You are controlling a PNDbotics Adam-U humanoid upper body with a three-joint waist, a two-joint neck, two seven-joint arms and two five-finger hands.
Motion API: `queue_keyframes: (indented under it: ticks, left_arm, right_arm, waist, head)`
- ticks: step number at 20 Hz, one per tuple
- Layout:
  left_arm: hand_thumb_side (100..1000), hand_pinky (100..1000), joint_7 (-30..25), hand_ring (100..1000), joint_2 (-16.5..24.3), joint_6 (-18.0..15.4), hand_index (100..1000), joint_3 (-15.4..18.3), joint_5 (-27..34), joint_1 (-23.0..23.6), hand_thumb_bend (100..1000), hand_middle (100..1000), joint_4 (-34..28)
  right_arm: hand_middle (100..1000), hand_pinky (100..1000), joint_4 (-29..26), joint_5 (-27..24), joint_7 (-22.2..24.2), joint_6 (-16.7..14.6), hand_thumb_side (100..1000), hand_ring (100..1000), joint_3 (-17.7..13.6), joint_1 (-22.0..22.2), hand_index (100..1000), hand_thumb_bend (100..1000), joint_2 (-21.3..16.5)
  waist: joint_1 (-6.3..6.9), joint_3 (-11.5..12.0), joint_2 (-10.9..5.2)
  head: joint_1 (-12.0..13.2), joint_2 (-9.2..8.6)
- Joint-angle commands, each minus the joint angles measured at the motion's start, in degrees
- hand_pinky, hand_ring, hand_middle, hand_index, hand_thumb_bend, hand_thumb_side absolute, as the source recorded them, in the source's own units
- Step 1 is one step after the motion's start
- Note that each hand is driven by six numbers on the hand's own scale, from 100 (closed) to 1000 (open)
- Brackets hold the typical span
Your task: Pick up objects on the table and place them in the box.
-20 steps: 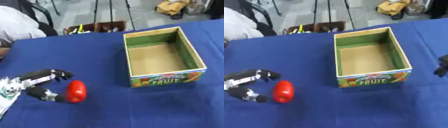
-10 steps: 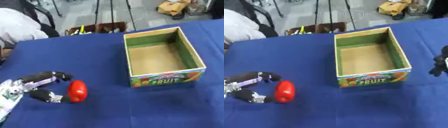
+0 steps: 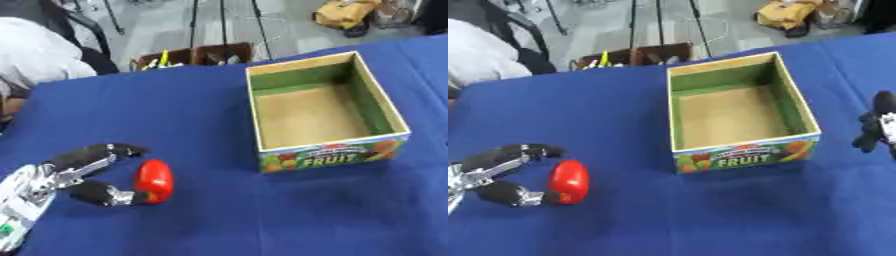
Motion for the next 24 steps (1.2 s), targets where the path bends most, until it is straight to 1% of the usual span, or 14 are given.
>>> queue_keyframes:
  ticks: [1, 5, 8, 12, 16, 19, 21, 22, 24]
  left_arm:
    - [846, 847, 1.77, 905, 0.64, -1.1, 1000, 0.09, -2.72, -1.07, 744, 854, 0.47]
    - [843, 850, 3.22, 909, -0.02, -1.97, 998, -0.29, -5.0, -1.36, 749, 854, 1.84]
    - [837, 845, 3.53, 905, -0.22, -2.57, 970, -0.47, -6.09, -1.6, 743, 842, 2.9]
    - [838, 811, 3.48, 871, -0.65, -3.61, 964, -0.72, -7.05, -2.24, 716, 810, 4.07]
    - [845, 789, 3.19, 838, -1.23, -3.79, 972, -0.7, -7.17, -2.83, 700, 772, 5.19]
    - [845, 784, 3.36, 829, -1.54, -3.87, 973, -0.63, -7.4, -3.25, 695, 757, 5.55]
    - [849, 785, 3.79, 831, -1.72, -3.86, 993, -0.53, -7.64, -3.43, 700, 766, 5.64]
    - [848, 793, 4.05, 847, -1.78, -3.82, 1000, -0.47, -7.77, -3.52, 704, 802, 5.65]
    - [848, 784, 4.86, 844, -1.9, -3.76, 1000, -0.29, -7.92, -3.74, 703, 810, 5.44]
  right_arm:
    - [383, 397, -1.24, 0.4, 0.23, 0.04, 682, 289, -0.44, -0.19, 492, 253, -0.94]
    - [383, 397, -1.24, 0.49, 0.43, 0.14, 681, 289, -0.41, -0.2, 492, 253, -0.88]
    - [382, 398, -1.24, 0.55, 0.5, 0.14, 682, 289, -0.41, -0.16, 491, 254, -0.88]
    - [382, 398, -1.24, 0.64, 0.64, 0.12, 683, 288, -0.39, -0.21, 490, 255, -0.8]
    - [381, 398, -1.24, 0.71, 0.7, 0.07, 680, 288, -0.41, -0.18, 485, 256, -0.71]
    - [380, 398, -1.24, 0.81, 0.83, 0.07, 681, 287, -0.38, -0.19, 482, 255, -0.65]
    - [380, 399, -1.24, 0.87, 0.86, 0.06, 681, 287, -0.4, -0.18, 478, 256, -0.63]
    - [380, 398, -1.24, 0.9, 0.89, 0.05, 680, 287, -0.39, -0.17, 477, 255, -0.62]
    - [379, 399, -1.24, 0.96, 0.94, 0.08, 679, 286, -0.39, -0.13, 475, 255, -0.6]
  waist:
    - [-0.18, 0.04, -1.02]
    - [-0.09, -0.04, -0.93]
    - [-0.06, -0.16, -0.86]
    - [-0.1, -0.42, -0.74]
    - [-0.14, -0.67, -0.59]
    - [-0.13, -0.79, -0.51]
    - [-0.14, -0.84, -0.46]
    - [-0.14, -0.85, -0.45]
    - [-0.13, -0.84, -0.43]
  head:
    - [-0.02, 0.54]
    - [0.12, 0.51]
    - [0.19, 0.46]
    - [0.36, 0.3]
    - [0.65, 0.2]
    - [0.77, 0.19]
    - [0.84, 0.15]
    - [0.85, 0.14]
    - [0.79, 0.17]
